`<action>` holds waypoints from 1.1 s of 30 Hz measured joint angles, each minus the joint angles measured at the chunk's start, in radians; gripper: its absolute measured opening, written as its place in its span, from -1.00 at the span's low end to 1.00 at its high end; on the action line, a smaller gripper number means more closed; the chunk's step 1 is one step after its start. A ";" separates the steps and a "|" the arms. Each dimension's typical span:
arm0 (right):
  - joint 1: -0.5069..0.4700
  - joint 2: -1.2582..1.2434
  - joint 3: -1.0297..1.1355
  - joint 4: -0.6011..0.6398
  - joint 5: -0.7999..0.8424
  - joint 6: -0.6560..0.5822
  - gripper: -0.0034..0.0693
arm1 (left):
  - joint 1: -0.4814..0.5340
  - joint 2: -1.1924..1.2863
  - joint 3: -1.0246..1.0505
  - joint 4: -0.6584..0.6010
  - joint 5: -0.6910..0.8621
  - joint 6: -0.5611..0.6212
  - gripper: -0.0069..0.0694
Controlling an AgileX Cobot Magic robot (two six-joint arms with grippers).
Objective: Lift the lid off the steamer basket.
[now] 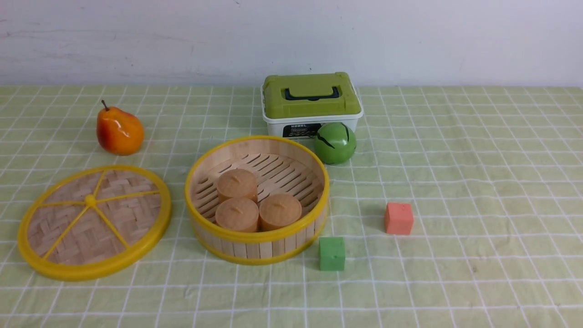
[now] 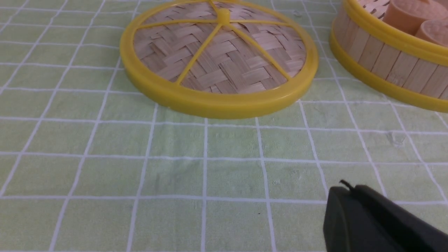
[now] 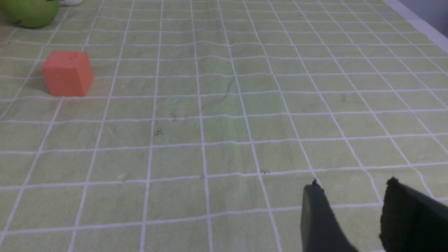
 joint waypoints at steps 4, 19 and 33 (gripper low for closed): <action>0.000 0.000 0.000 0.000 0.000 0.000 -0.24 | 0.000 0.000 0.000 0.000 0.000 0.000 -0.85; 0.000 0.000 0.000 0.000 0.000 0.000 -0.24 | 0.000 0.000 0.000 0.000 0.000 0.000 -0.83; 0.000 0.000 0.000 0.000 0.000 0.000 -0.24 | 0.000 0.000 0.000 0.000 0.000 0.000 -0.80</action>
